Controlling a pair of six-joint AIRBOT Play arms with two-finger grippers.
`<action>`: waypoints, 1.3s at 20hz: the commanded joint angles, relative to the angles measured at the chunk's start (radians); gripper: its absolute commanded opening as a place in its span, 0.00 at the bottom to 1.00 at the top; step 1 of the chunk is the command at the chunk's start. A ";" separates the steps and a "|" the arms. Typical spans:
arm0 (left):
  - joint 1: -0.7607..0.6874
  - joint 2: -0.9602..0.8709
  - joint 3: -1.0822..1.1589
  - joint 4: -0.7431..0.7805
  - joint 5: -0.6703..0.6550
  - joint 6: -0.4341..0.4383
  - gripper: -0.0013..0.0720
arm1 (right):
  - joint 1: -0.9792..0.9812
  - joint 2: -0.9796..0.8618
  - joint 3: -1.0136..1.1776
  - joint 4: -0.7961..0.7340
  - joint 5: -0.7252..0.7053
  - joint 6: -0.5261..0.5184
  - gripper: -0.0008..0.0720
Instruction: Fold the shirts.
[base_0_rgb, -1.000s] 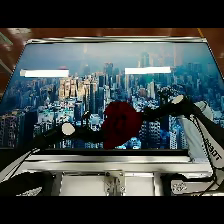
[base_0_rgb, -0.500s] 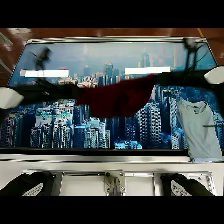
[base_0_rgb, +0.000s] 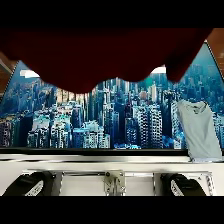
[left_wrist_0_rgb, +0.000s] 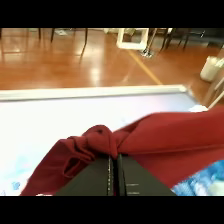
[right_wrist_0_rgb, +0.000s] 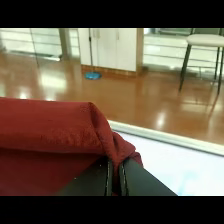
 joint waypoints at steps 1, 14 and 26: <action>0.009 0.014 0.012 0.048 -0.266 0.000 0.08 | -0.001 0.037 0.010 -0.097 0.224 0.071 0.09; 0.009 -0.058 -0.858 -0.243 -0.008 -0.001 0.08 | 0.000 -0.360 -0.355 0.017 -0.054 0.206 0.09; -0.125 -0.439 -0.946 -0.487 0.375 0.095 0.08 | -0.010 -0.841 -0.354 0.414 -0.318 0.159 0.33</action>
